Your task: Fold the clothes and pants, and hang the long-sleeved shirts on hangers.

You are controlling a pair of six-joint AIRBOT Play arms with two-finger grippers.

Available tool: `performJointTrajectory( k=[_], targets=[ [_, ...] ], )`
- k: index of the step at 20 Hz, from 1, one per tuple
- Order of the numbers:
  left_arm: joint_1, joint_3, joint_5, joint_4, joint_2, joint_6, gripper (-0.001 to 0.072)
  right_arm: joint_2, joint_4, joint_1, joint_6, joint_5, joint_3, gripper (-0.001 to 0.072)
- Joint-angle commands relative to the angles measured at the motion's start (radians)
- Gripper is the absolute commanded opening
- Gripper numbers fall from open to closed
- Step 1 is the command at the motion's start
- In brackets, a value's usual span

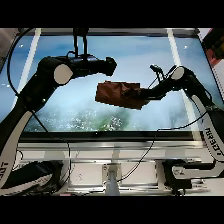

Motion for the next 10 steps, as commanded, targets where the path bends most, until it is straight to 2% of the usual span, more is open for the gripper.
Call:
performJointTrajectory(
  k=[1, 5, 8, 9, 10],
  targets=[
    [0.0, 0.001, 0.0, 0.0, 0.001, 0.0, 0.0683, -0.018, -0.134, 0.068, 0.153, -0.103, 0.007, 0.0703],
    [0.0, 0.001, -0.001, 0.0, 0.001, 0.0, 0.0683, -0.071, -0.168, 0.0, 0.361, -0.217, 0.011, 0.0695],
    [0.0, 0.001, -0.002, 0.001, 0.001, 0.0, 0.0683, -0.095, -0.037, -0.13, 0.372, -0.219, 0.018, 0.0687],
    [0.0, 0.001, -0.002, 0.001, 0.001, 0.0, 0.0682, -0.106, 0.058, -0.181, 0.358, -0.202, 0.018, 0.0685],
    [0.0, 0.001, -0.002, 0.0, 0.001, 0.0, 0.0683, -0.126, 0.187, -0.232, 0.289, -0.158, 0.018, 0.0685]
  ],
)
